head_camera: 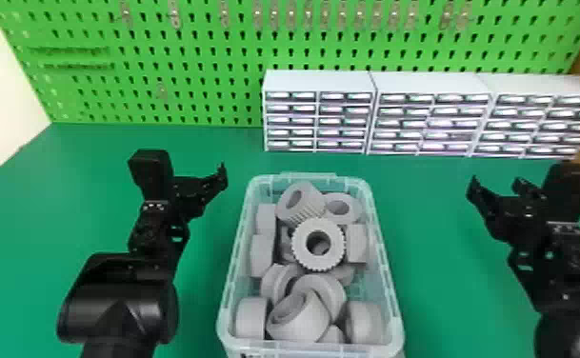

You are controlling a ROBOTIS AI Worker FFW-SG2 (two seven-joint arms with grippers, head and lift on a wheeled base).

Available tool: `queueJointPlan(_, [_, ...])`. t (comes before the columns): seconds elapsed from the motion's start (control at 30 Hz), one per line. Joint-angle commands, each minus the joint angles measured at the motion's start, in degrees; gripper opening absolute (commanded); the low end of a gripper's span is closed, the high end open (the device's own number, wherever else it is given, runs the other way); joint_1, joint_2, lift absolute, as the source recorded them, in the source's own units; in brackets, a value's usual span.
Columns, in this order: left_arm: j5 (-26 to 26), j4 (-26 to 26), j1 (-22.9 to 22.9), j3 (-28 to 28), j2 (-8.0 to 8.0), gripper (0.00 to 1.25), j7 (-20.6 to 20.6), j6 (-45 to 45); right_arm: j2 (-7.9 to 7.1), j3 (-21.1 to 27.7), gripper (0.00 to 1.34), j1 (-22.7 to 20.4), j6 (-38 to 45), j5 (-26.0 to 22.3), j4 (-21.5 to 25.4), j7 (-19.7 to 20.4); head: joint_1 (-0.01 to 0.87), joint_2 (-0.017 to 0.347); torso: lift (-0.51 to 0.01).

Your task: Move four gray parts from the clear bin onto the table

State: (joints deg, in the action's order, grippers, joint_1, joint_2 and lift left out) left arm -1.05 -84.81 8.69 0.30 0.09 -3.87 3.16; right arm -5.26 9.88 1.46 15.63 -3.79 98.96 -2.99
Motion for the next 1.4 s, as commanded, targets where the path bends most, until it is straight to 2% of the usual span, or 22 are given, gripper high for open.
queueJointPlan(0.0, [-0.01, 0.0, 0.01, 0.05, -0.24, 1.16, 0.0, 0.0, -0.45, -0.39, 0.82, 0.3, 0.1, -0.07, 0.0, 0.0, 0.693, 0.072, -0.052])
queueJointPlan(0.8, [-0.45, -0.09, -0.34, 0.66, -0.24, 1.16, -0.09, 0.0, -0.37, -1.8, 0.82, 0.38, 1.68, -0.34, 0.0, 0.0, 0.693, 0.072, -0.052])
queueJointPlan(0.9, [-0.36, -0.18, -0.34, 0.66, -0.24, 1.16, -0.09, 0.0, -0.54, -2.24, 0.82, 0.91, 4.76, -0.87, 1.58, 0.0, 0.693, 0.072, -0.052])
queueJointPlan(0.97, [-0.36, -0.18, -0.34, 0.84, -0.24, 1.16, -0.09, 0.0, -0.81, -2.76, 0.82, 1.97, 9.77, -0.87, 3.34, 0.0, 0.693, 0.072, -0.052])
queueJointPlan(1.17, [-0.36, -0.79, -1.13, 1.72, -0.24, 1.16, -0.09, 0.0, -3.18, -6.19, 0.82, 6.18, 20.84, -2.71, 6.42, 0.0, 0.693, 0.072, -0.052])
queueJointPlan(1.27, [-0.18, -0.88, -1.13, 1.8, -0.24, 1.16, -0.09, 0.0, -3.71, -7.07, 0.82, 7.68, 25.85, -3.77, 7.74, 0.0, 0.693, 0.072, -0.052])
queueJointPlan(1.37, [-0.09, -0.88, -1.04, 1.8, -0.24, 1.16, -0.09, 0.0, -3.53, -7.07, 0.82, 8.91, 29.54, -4.91, 8.35, 0.0, 0.693, 0.072, -0.052])
